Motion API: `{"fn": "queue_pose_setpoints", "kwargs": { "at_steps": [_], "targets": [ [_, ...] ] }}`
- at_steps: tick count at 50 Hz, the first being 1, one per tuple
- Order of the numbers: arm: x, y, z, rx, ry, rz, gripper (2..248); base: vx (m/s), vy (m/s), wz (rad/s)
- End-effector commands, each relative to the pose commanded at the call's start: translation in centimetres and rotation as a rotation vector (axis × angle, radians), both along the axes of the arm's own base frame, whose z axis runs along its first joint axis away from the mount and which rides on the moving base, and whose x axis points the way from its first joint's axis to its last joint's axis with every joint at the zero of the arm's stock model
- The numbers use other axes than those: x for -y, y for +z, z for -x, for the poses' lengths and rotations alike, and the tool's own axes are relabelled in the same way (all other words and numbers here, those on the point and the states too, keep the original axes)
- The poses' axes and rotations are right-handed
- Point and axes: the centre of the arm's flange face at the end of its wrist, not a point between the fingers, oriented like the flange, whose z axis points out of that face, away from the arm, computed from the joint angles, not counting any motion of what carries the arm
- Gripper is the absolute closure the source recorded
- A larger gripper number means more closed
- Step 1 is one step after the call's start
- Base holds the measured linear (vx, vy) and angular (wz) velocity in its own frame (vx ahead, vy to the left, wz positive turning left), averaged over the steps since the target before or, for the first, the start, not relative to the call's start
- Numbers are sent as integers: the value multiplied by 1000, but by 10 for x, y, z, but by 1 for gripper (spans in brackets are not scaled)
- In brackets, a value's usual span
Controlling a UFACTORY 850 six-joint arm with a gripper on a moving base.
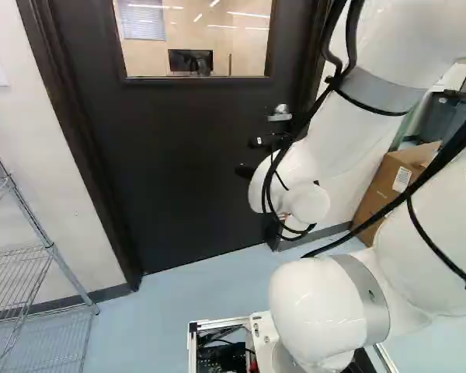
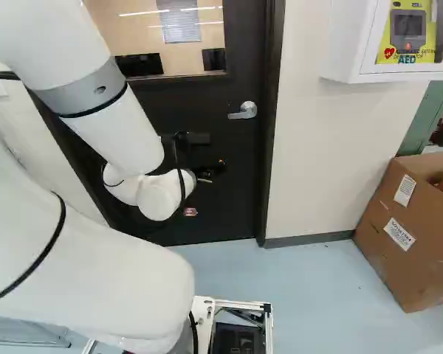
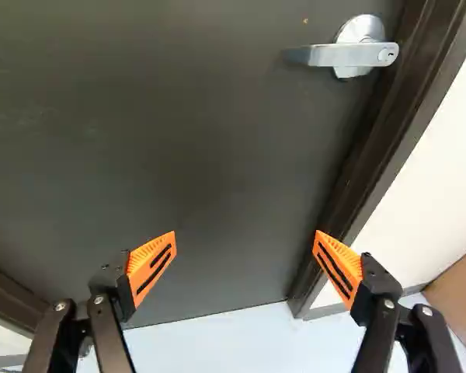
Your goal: Open the door and move inside
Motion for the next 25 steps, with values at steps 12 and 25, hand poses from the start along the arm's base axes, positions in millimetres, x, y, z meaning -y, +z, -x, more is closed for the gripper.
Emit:
{"fn": "queue_pose_setpoints", "kwargs": {
  "at_steps": [12, 25],
  "targets": [
    [0, 13, -20, 27, 0, 0, 3, 0, 0, 0],
    [0, 27, -42, 57, 0, 0, 3, 0, 0, 0]
  ]
}}
